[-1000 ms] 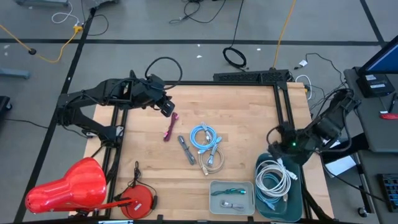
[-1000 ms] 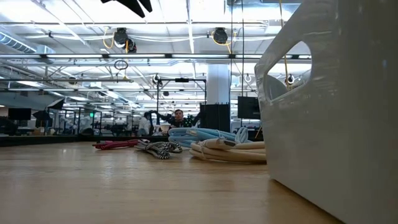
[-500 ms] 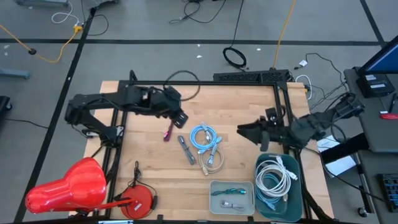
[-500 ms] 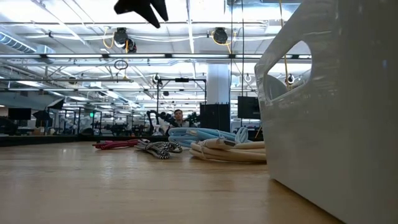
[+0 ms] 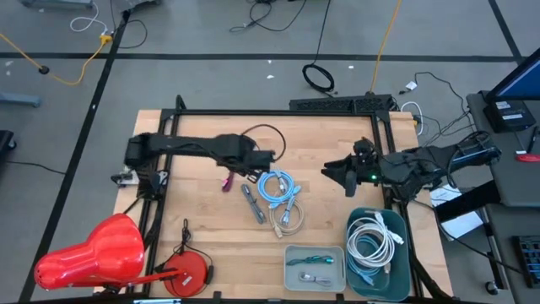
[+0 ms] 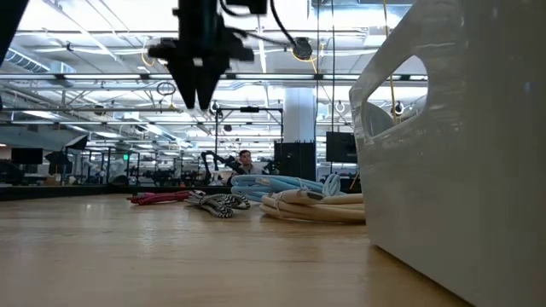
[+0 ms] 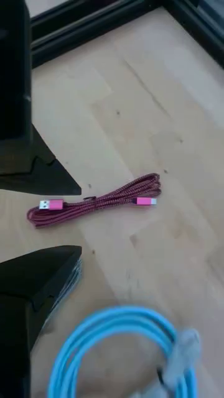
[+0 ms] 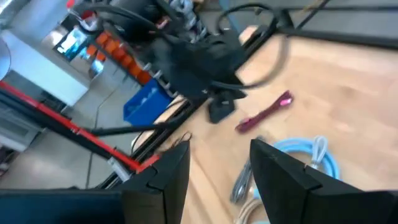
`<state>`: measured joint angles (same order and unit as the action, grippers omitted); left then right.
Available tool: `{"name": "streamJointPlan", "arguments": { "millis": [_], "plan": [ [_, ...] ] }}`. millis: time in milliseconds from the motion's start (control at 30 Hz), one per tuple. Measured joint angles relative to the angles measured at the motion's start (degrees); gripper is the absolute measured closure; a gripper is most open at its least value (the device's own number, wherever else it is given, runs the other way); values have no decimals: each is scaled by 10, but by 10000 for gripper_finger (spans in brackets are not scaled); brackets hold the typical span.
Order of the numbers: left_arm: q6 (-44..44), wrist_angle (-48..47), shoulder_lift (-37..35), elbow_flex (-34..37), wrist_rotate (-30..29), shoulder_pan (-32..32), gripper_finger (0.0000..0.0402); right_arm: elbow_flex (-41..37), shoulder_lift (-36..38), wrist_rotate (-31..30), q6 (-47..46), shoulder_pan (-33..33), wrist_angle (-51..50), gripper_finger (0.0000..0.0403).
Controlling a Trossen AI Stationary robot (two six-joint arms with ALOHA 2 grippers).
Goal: Pick & Place USB Port
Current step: Put the pink and black USB cable into the gray bin
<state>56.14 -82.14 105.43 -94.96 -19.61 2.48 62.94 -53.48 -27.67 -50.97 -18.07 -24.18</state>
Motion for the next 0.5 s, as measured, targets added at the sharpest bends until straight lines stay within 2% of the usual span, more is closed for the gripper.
{"name": "streamJointPlan", "arguments": {
  "millis": [133, 300, 367, 500],
  "plan": [
    [-2, 13, 44, 0, 5, 13, 256, 0, -1, 39, -3, 0, -9, 243],
    [-1, 41, 61, 12, 4, 49, 256, 0, 0, 53, 0, -1, -13, 243],
    [4, 58, 53, 45, 8, 68, 256, 0, 0, 61, 0, -1, -9, 243],
    [29, 102, -1, 183, 59, 113, 256, 0, 0, 70, 0, -1, -9, 243]
  ]
}}
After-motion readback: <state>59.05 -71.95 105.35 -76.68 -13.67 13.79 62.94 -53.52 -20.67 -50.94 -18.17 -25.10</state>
